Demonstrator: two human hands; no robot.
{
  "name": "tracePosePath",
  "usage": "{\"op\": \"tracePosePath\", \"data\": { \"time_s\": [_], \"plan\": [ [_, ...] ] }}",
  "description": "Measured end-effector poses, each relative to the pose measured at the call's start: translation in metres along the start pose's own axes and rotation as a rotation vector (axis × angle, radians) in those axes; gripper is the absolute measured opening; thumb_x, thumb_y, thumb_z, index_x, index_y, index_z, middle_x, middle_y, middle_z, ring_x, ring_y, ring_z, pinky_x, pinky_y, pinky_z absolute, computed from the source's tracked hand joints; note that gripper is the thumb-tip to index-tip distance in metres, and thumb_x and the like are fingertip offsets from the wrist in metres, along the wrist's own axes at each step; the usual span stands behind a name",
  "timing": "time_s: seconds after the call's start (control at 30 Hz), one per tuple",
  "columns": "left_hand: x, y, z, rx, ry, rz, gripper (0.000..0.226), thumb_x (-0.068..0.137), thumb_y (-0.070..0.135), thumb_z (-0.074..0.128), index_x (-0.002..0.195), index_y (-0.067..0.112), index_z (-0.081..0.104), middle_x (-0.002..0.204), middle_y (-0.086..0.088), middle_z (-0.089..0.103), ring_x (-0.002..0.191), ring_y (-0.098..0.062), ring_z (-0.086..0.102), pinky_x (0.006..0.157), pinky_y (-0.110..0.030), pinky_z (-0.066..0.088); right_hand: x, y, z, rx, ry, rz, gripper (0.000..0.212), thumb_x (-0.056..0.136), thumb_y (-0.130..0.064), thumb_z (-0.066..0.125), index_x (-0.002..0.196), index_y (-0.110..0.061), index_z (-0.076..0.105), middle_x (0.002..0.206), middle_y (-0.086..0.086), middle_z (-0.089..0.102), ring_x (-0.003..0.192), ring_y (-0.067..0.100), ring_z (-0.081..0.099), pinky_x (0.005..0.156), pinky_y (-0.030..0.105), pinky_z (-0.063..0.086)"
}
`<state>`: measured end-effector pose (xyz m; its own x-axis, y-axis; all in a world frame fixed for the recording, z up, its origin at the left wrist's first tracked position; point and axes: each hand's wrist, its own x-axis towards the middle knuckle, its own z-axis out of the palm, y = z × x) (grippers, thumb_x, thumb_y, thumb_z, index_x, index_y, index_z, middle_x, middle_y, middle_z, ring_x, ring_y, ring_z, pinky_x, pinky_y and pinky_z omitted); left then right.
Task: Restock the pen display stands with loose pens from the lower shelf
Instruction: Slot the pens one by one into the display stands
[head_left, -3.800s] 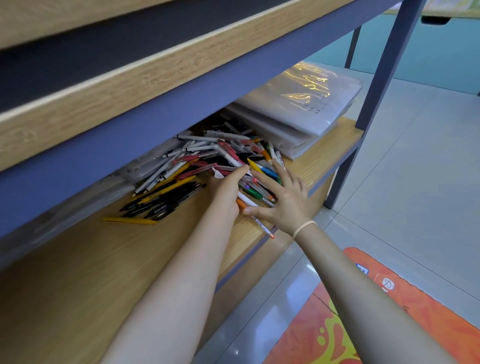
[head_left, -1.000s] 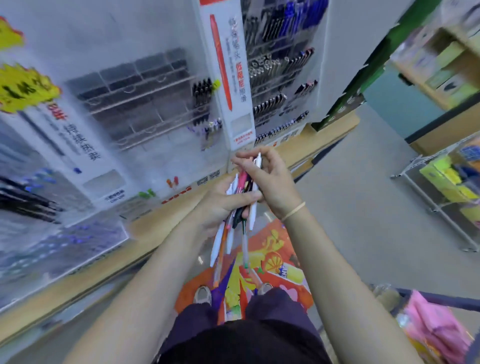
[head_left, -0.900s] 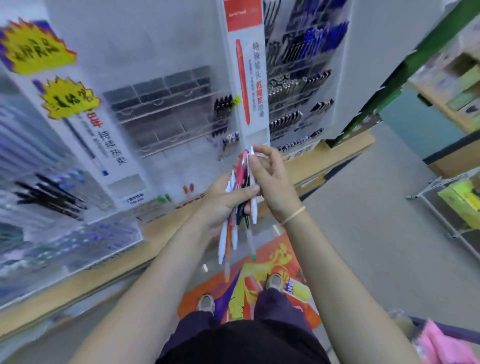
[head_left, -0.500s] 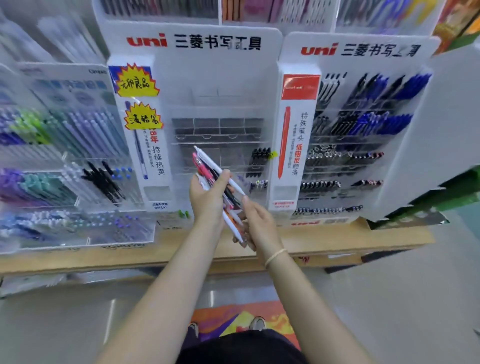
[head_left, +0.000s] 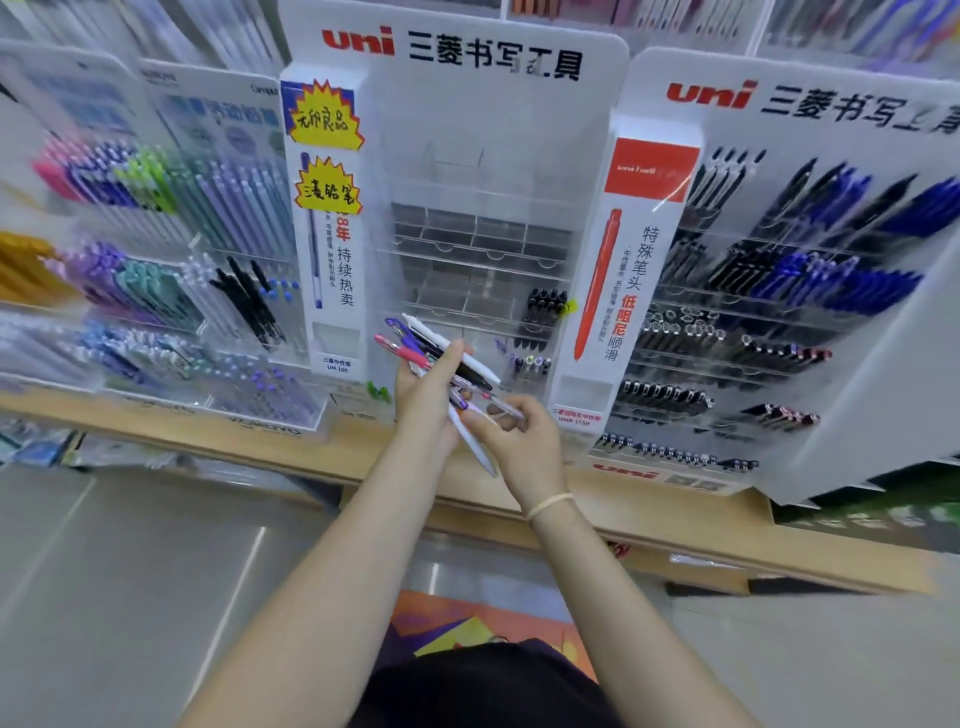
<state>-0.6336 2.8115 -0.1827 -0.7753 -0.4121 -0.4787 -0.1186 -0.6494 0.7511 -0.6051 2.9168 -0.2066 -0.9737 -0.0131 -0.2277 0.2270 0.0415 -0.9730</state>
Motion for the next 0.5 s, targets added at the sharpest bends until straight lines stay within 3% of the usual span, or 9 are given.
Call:
{"op": "tracePosePath", "data": {
  "time_s": [0.17, 0.27, 0.37, 0.5],
  "plan": [
    [-0.005, -0.003, -0.004, -0.012, -0.015, -0.015, 0.018, 0.094, 0.008, 0.068, 0.109, 0.012, 0.06, 0.09, -0.005, 0.074, 0.083, -0.024, 0.07, 0.07, -0.036, 0.056, -0.001, 0.004, -0.006, 0.023, -0.011, -0.019, 0.014, 0.082, -0.013, 0.079, 0.085, -0.01, 0.066, 0.065, 0.005, 0.053, 0.062, 0.014, 0.05, 0.061, 0.026, 0.042],
    [-0.007, -0.003, -0.005, 0.023, -0.008, -0.003, 0.025, 0.093, 0.009, 0.069, 0.117, 0.01, 0.059, 0.093, -0.005, 0.075, 0.085, -0.024, 0.071, 0.072, -0.038, 0.058, -0.001, 0.006, -0.007, 0.045, -0.017, -0.008, 0.013, 0.082, -0.014, 0.079, 0.081, -0.013, 0.066, 0.06, 0.001, 0.052, 0.056, 0.015, 0.047, 0.058, 0.027, 0.04],
    [-0.007, -0.004, -0.006, 0.068, 0.014, 0.013, 0.034, 0.094, 0.008, 0.068, 0.125, 0.004, 0.056, 0.089, -0.004, 0.075, 0.074, -0.015, 0.072, 0.063, -0.031, 0.059, -0.003, 0.011, -0.004, 0.069, -0.011, 0.03, 0.016, 0.083, -0.016, 0.079, 0.076, -0.018, 0.065, 0.057, 0.001, 0.051, 0.053, 0.016, 0.041, 0.056, 0.029, 0.035],
    [-0.006, -0.004, -0.006, 0.082, 0.02, -0.014, 0.023, 0.097, 0.008, 0.063, 0.119, 0.011, 0.057, 0.087, 0.0, 0.074, 0.071, -0.013, 0.071, 0.063, -0.031, 0.057, -0.002, 0.018, -0.002, 0.043, -0.021, 0.052, 0.009, 0.085, -0.016, 0.076, 0.084, -0.016, 0.068, 0.055, -0.005, 0.052, 0.052, 0.013, 0.045, 0.056, 0.028, 0.037]
  ]
}}
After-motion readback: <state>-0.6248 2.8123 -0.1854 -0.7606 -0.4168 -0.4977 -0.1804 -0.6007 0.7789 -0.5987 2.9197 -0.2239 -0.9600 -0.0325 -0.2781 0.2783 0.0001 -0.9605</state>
